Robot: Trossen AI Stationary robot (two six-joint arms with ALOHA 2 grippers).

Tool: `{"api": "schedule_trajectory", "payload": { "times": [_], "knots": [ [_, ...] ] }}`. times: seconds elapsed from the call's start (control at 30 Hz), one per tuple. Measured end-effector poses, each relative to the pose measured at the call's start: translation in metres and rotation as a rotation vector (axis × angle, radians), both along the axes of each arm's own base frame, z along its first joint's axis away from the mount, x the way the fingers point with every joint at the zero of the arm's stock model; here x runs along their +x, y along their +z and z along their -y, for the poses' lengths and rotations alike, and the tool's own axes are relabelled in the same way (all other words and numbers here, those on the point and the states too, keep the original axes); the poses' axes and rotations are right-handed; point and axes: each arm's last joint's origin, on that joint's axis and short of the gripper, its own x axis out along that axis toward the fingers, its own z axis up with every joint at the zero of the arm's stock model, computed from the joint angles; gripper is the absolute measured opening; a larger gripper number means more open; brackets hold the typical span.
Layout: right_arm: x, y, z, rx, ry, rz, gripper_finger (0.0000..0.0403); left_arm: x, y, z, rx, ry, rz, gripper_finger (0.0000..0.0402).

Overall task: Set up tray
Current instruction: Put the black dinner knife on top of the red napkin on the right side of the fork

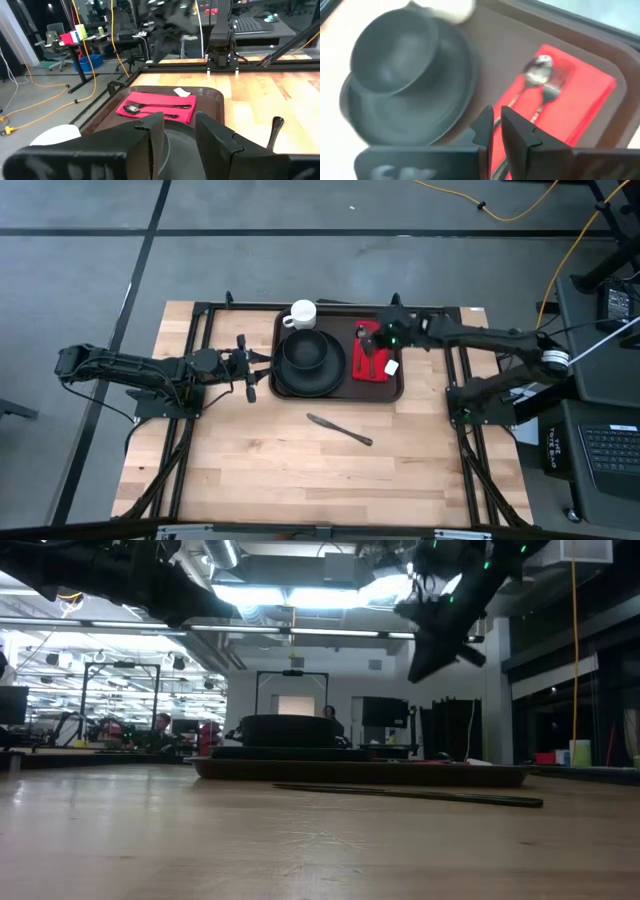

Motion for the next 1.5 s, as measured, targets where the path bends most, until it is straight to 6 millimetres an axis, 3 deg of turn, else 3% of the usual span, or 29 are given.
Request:
{"api": "schedule_trajectory", "payload": {
  "times": [0.33, 0.6, 0.73, 0.93, 1.2, 1.5],
  "knots": [
    [0.02, 0.005, -0.099, -0.179, 0.151, 0.029, 0.0039, 0.0, -0.001, 0.001, -0.002, -0.028, -0.018, 0.0098],
    [0.014, 0.004, -0.167, -0.193, 0.277, 0.089, 0.0039, 0.0, -0.009, 0.008, -0.05, -0.277, -0.097, 0.0083],
    [0.011, -0.004, -0.192, -0.313, 0.281, 0.076, 0.0039, 0.0, -0.009, 0.01, -0.05, -0.363, -0.098, 0.0082],
    [0.015, -0.021, -0.213, -0.356, 0.326, 0.043, 0.0039, 0.005, -0.015, 0.01, -0.136, -0.345, -0.116, 0.0081],
    [0.018, -0.034, -0.218, -0.275, 0.398, -0.025, 0.0014, 0.028, -0.03, 0.011, -0.299, -0.249, -0.178, 0.0081],
    [0.002, -0.034, -0.246, -0.238, 0.485, -0.005, 0.0004, 0.07, -0.034, 0.031, -0.164, -0.343, -0.311, 0.0081]
  ]
}}
